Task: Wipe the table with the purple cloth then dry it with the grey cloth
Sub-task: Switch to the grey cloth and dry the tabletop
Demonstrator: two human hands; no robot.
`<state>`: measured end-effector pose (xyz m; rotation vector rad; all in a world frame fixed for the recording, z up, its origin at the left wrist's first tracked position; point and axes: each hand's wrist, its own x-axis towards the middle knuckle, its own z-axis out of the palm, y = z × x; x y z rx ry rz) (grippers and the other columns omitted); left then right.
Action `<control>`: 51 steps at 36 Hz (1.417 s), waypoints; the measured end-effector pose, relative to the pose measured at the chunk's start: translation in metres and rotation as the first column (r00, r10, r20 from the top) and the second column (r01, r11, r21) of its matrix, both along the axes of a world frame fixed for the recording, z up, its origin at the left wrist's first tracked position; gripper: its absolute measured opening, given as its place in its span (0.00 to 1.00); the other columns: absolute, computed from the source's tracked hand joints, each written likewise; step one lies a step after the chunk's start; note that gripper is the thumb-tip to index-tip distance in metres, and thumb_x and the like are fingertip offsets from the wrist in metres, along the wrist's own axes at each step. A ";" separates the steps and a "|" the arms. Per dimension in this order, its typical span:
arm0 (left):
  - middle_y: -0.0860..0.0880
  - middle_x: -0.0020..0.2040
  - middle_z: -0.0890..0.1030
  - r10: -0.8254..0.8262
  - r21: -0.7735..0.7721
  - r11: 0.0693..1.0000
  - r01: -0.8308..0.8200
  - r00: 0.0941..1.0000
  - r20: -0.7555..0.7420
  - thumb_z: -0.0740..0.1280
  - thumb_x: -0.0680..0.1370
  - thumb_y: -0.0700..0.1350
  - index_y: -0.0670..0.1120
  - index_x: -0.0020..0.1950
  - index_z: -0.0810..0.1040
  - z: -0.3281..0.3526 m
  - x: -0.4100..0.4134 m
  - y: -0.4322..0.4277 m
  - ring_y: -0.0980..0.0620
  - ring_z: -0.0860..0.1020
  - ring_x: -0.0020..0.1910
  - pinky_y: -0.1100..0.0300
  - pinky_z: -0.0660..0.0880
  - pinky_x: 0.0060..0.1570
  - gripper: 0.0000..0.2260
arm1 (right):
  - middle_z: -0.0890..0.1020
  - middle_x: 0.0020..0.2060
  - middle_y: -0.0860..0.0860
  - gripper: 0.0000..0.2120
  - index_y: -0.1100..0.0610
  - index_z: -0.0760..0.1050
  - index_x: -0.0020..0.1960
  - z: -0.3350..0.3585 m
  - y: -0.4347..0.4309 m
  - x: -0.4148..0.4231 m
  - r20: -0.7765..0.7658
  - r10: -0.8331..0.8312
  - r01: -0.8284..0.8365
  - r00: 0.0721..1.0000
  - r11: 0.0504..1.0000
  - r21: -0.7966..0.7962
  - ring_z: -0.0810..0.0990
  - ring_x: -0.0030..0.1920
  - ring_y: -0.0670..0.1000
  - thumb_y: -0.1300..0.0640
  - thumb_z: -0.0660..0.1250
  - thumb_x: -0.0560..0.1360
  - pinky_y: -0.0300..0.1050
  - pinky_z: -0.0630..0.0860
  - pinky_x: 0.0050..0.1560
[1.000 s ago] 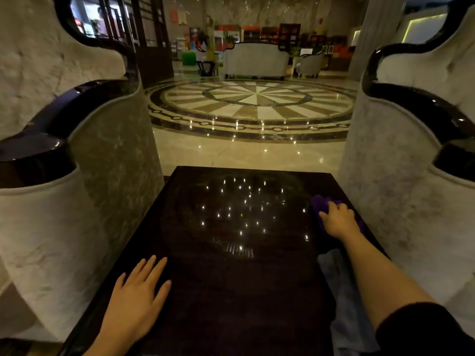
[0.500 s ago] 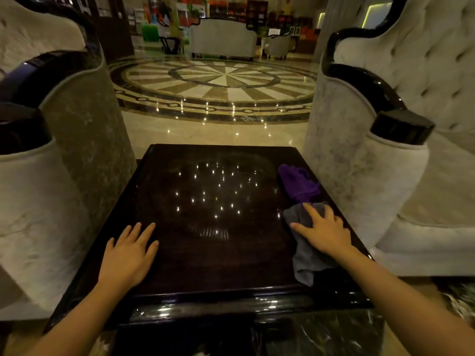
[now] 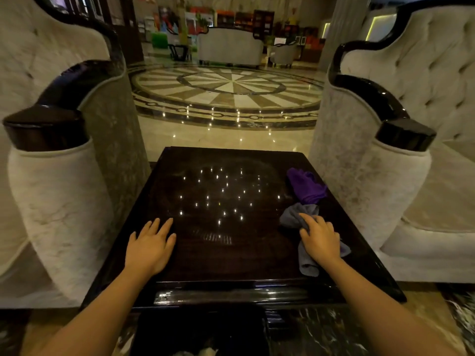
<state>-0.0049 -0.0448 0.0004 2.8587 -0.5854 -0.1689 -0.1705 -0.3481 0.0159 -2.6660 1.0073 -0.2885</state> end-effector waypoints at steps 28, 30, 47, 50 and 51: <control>0.47 0.76 0.58 0.049 -0.101 0.994 -0.039 0.994 0.093 0.52 0.81 0.51 0.50 0.75 0.55 -0.012 0.020 0.041 0.50 0.58 0.75 0.56 0.59 0.72 0.23 | 0.58 0.75 0.49 0.21 0.42 0.56 0.71 -0.022 0.088 0.212 -0.086 0.401 -0.397 0.912 0.916 0.057 0.57 0.71 0.61 0.46 0.51 0.79 0.62 0.52 0.70; 0.46 0.77 0.58 0.043 -0.117 0.993 -0.033 0.996 0.082 0.52 0.81 0.51 0.50 0.75 0.55 -0.012 0.021 0.041 0.50 0.57 0.75 0.56 0.59 0.72 0.22 | 0.59 0.74 0.48 0.20 0.42 0.57 0.70 -0.021 0.091 0.209 -0.068 0.441 -0.439 0.895 0.897 0.052 0.58 0.71 0.60 0.47 0.52 0.79 0.61 0.52 0.70; 0.42 0.76 0.59 0.021 -0.098 0.995 -0.013 0.996 0.085 0.54 0.81 0.49 0.48 0.75 0.57 -0.010 0.017 0.040 0.45 0.60 0.74 0.53 0.61 0.70 0.22 | 0.64 0.72 0.45 0.19 0.42 0.63 0.68 -0.020 0.163 0.081 -0.025 0.792 -0.790 0.611 0.611 0.051 0.63 0.66 0.53 0.52 0.57 0.78 0.49 0.56 0.65; 0.41 0.76 0.59 0.005 -0.063 0.998 0.000 0.997 0.076 0.53 0.81 0.49 0.48 0.75 0.57 -0.008 0.016 0.040 0.44 0.59 0.74 0.52 0.61 0.70 0.22 | 0.65 0.71 0.46 0.19 0.42 0.65 0.67 -0.018 0.176 0.056 -0.034 0.827 -0.826 0.561 0.562 0.039 0.64 0.65 0.55 0.53 0.56 0.78 0.49 0.56 0.63; 0.41 0.76 0.58 -0.002 -0.047 0.999 0.005 0.997 0.071 0.53 0.81 0.49 0.48 0.75 0.57 -0.008 0.016 0.040 0.44 0.59 0.74 0.52 0.61 0.70 0.22 | 0.67 0.70 0.46 0.19 0.42 0.66 0.67 -0.017 0.179 0.047 -0.031 0.840 -0.840 0.541 0.542 0.036 0.65 0.64 0.55 0.53 0.56 0.77 0.50 0.58 0.63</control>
